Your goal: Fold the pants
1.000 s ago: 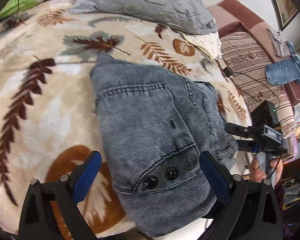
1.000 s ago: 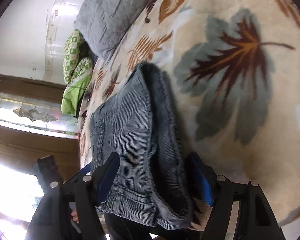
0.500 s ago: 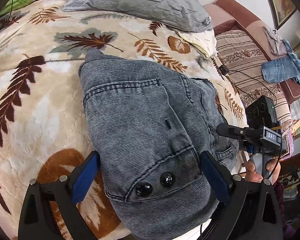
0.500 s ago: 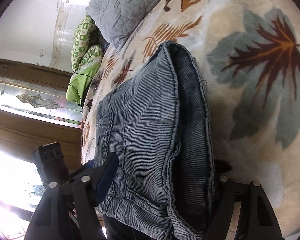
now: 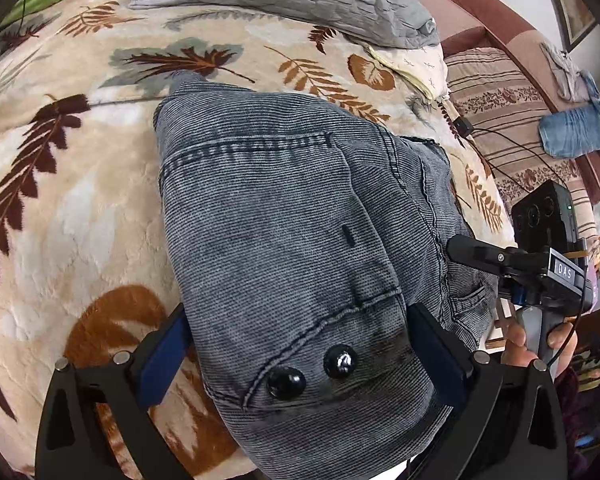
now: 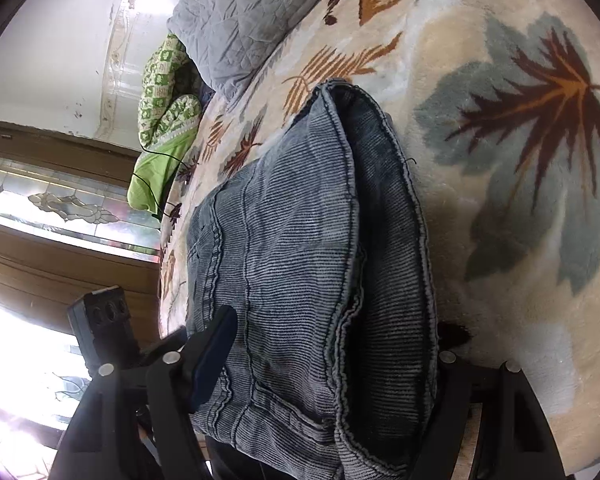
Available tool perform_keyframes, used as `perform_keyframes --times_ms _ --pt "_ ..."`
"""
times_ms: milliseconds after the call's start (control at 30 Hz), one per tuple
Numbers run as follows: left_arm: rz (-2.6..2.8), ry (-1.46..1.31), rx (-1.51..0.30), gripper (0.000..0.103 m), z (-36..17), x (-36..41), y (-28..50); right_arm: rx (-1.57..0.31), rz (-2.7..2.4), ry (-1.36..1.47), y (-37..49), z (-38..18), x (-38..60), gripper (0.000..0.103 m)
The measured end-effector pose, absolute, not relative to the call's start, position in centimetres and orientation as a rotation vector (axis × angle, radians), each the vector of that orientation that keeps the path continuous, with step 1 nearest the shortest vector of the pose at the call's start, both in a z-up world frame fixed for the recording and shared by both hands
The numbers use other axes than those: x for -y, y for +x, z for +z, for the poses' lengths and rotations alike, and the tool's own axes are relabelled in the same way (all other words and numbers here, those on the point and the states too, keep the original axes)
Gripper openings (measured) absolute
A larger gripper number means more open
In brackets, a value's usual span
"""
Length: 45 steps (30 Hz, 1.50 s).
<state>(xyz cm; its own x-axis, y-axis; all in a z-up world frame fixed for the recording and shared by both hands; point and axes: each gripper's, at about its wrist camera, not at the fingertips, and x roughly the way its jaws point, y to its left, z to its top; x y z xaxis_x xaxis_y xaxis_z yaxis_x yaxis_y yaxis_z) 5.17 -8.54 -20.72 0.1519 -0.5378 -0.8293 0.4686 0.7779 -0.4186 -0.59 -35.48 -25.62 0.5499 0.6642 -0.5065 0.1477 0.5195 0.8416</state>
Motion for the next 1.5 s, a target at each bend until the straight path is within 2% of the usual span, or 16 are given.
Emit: perform_keyframes --times_ms 67,133,233,300,400,500,800,1167,1500 --pt "-0.713 -0.057 -1.217 0.095 -20.4 8.8 5.0 -0.962 0.361 0.982 -0.6 -25.4 35.3 0.072" --pt "-0.705 -0.053 -1.21 0.088 -19.9 9.2 4.8 -0.957 0.347 0.973 -0.7 -25.3 35.2 0.064" --pt "-0.708 -0.015 -1.181 0.075 -19.1 9.8 4.3 -0.961 0.336 0.963 -0.7 -25.2 35.2 0.056" --pt "-0.707 0.009 -1.166 0.062 -18.8 10.1 4.1 -0.952 0.34 0.946 -0.6 -24.8 35.0 0.051" --pt "-0.703 0.022 -1.153 0.052 -18.4 10.2 4.1 -0.938 0.351 0.915 -0.4 -24.0 34.1 0.043" --pt "-0.704 0.018 -1.143 0.045 -18.2 9.9 4.0 -0.921 0.346 0.879 -0.7 -23.3 33.8 0.04" --pt "-0.715 0.008 -1.061 0.036 -15.6 9.5 3.8 -0.822 0.347 0.856 -1.6 -21.1 33.4 0.036" --pt "-0.726 0.07 -0.884 0.036 -9.2 9.3 6.1 -0.674 0.391 0.906 0.4 -17.3 33.7 0.036" --pt "-0.694 0.202 -0.794 0.036 -4.8 10.4 12.2 -0.628 0.438 0.971 7.5 -15.0 33.5 0.036"
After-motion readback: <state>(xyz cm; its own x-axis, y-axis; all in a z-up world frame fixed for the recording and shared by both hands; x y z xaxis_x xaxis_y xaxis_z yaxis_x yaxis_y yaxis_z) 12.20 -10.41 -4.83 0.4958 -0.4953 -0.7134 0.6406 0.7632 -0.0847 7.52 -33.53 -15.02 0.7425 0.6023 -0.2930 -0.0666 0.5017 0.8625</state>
